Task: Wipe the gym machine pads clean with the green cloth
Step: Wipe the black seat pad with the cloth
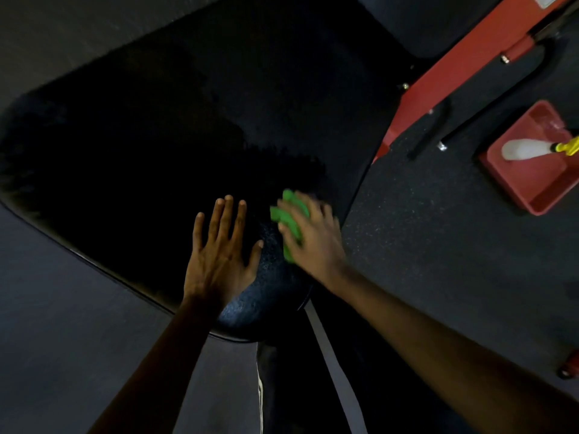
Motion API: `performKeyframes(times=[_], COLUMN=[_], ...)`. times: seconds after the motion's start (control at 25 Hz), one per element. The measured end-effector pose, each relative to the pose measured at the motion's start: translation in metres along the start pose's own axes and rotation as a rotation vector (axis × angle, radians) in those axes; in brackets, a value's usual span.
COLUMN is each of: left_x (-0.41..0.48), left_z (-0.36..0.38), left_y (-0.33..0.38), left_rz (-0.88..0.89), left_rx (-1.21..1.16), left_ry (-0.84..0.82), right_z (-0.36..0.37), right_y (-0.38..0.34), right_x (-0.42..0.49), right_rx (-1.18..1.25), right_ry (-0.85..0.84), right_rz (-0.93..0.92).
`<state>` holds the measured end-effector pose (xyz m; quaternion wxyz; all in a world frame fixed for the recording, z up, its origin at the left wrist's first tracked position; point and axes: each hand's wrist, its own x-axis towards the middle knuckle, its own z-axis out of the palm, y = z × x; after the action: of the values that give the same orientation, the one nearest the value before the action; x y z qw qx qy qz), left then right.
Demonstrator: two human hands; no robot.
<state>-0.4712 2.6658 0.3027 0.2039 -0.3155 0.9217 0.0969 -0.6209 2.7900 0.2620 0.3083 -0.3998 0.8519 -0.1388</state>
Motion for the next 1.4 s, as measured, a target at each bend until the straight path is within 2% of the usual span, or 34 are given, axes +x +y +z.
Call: performKeyframes(times=[0.08,0.12,0.24,0.32,0.44,0.52,0.6,0.68,0.8,0.84,0.92,1.0,1.08,1.2,1.32,1.4], left_x=[0.000,0.001,0.000,-0.001,-0.001,-0.001,0.005,0.014,0.023,0.025,0.028,0.028,0.028,0.031,0.037,0.041], left_z=[-0.001,0.000,0.002,0.002,0.003,0.001,-0.001,-0.001,0.006,0.009,0.014,0.017,0.019,0.020,0.021,0.021], left_y=[0.000,-0.001,-0.001,-0.001,-0.001,0.000,0.008,0.019,0.033,0.034,0.033,0.033,0.032,0.035,0.039,0.040], left_rz=[0.005,0.005,-0.002,0.006,0.008,-0.024,-0.028,0.013,0.063,0.066,0.060,0.056,0.062,0.061,0.027,0.006], left_rx=[-0.001,0.003,0.009,0.010,-0.013,-0.041,-0.075,-0.090,-0.088,-0.086,-0.081,-0.079,-0.080,-0.094,-0.095,-0.088], left_ry=[-0.001,0.000,0.004,0.004,0.008,0.011,0.026,0.048,0.044,0.041,0.037,0.027,0.017,0.021,0.045,0.042], right_z=[-0.001,-0.001,0.001,-0.003,-0.010,-0.010,-0.006,0.001,-0.001,-0.003,-0.008,-0.017,-0.020,-0.013,0.001,0.003], right_y=[0.025,0.043,0.085,0.096,0.093,0.076,0.050,0.027,0.042,0.051,0.069,0.081,0.078,0.053,0.040,0.062], right_x=[-0.045,-0.048,0.000,0.041,0.074,0.061,0.025,-0.015,0.002,0.024,0.078,0.122,0.130,0.074,0.002,0.009], right_rx=[-0.024,-0.038,-0.071,-0.056,-0.035,-0.016,-0.003,-0.022,-0.050,-0.083,-0.085,0.031,0.104,0.063,0.026,-0.029], right_ry=[-0.050,-0.044,0.065,0.102,0.130,0.117,0.082,0.044,0.092,0.105,0.118,0.152,0.147,0.114,0.094,0.084], right_rz=[-0.114,-0.094,0.125,0.197,0.319,0.387,0.334,0.198,0.099,0.130,0.302,0.508,0.574,0.439,0.151,0.006])
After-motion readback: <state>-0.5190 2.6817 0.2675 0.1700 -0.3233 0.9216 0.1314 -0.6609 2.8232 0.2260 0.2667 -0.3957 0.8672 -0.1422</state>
